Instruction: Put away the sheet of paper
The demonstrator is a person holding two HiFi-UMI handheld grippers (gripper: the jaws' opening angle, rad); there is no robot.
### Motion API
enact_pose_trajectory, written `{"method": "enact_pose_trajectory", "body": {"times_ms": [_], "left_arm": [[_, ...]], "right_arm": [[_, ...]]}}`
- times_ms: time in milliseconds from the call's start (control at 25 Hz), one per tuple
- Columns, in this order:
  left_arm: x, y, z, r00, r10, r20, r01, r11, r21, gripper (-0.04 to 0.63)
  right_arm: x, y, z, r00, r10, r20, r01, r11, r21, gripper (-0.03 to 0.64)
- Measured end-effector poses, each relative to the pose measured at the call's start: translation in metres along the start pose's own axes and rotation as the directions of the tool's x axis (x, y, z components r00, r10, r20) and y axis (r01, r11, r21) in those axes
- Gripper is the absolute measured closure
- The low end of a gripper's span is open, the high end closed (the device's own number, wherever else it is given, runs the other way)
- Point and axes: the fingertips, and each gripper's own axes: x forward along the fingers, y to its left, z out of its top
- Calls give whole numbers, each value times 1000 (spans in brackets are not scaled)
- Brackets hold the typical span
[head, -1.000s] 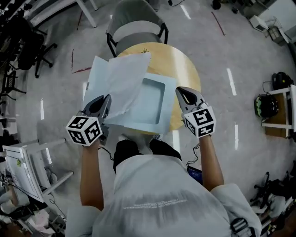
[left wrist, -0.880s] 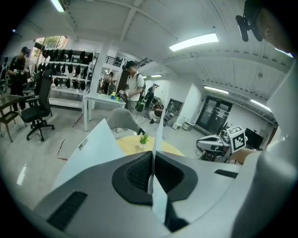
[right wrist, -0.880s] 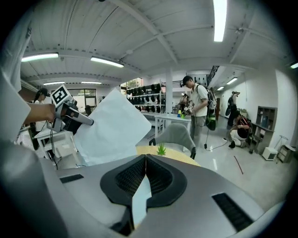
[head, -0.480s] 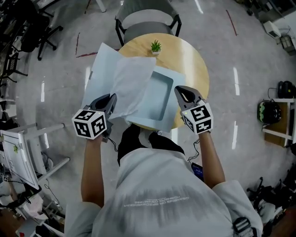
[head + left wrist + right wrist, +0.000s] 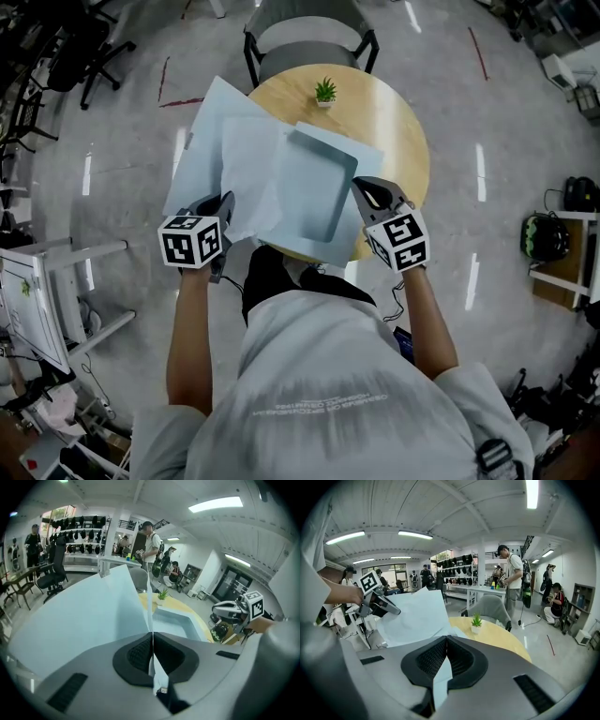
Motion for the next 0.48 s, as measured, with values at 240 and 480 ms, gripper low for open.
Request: {"method": "enact_pose_trajectory", "body": {"times_ms": [240, 480], "left_arm": [[19, -5, 1, 999, -1, -37, 3, 998, 68, 577], [37, -1, -3, 994, 51, -95, -35, 987, 156, 577]], "right_arm": [[-2, -5, -6, 1000, -16, -21, 16, 1000, 12, 588], [2, -10, -16, 999, -20, -35, 21, 999, 41, 589]]}}
